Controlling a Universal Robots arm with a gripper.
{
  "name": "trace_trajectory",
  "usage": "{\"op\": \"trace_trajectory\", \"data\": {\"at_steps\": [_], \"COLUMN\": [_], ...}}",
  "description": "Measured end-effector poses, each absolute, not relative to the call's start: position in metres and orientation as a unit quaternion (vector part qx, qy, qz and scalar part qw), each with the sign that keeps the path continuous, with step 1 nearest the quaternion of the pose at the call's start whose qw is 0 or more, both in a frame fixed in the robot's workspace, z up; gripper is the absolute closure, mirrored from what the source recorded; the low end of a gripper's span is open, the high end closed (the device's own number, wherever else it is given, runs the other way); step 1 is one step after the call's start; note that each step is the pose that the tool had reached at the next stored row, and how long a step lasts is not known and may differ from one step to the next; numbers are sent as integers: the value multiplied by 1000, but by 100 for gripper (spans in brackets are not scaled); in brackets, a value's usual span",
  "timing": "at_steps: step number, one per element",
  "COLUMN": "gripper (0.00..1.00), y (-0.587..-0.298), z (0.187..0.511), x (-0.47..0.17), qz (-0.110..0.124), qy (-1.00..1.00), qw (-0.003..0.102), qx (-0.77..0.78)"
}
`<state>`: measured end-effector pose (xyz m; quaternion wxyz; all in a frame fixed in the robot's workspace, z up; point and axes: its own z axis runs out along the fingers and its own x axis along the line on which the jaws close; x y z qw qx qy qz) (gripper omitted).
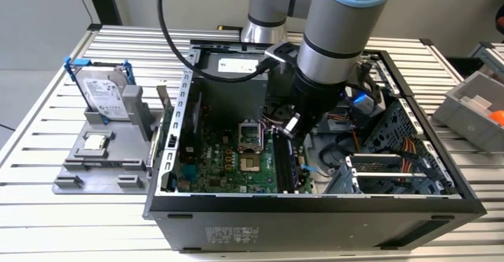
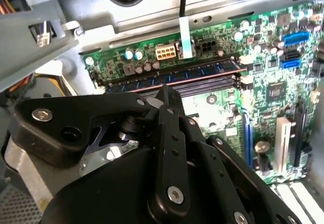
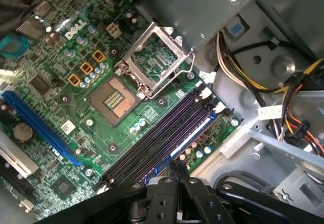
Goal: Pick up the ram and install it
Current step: 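Press down the ram until it locks into place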
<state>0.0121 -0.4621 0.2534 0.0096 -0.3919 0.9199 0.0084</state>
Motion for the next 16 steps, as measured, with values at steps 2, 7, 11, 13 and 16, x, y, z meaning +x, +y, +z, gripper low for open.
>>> {"op": "trace_trajectory", "data": {"at_steps": [2, 7, 11, 13, 16], "gripper": [100, 100, 100, 100, 100], "y": [-462, -462, -462, -462, -462], "z": [253, 253, 253, 253, 253], "x": [12, 12, 12, 12, 12], "qz": [9, 10, 11, 11, 11], "qy": [913, 898, 887, 880, 867], "qw": [10, 9, 10, 10, 9], "qx": [-408, -439, -461, -475, -498]}}
